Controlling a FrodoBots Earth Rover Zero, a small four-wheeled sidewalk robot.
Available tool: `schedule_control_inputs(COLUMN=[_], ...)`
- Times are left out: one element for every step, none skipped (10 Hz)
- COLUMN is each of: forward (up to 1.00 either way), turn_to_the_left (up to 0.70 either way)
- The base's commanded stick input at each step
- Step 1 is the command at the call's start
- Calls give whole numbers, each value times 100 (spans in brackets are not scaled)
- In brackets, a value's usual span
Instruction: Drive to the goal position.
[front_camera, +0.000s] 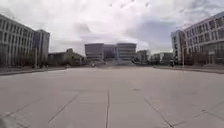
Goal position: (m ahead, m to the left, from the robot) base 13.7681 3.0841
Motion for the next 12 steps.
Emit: schedule_control_inputs(forward=[100, 100, 100, 100, 100, 100, 100, 100, 100, 100, 100, 100], turn_to_the_left=[0, 0, 0, 0, 0, 0, 0, 0, 0, 0, 0, 0])
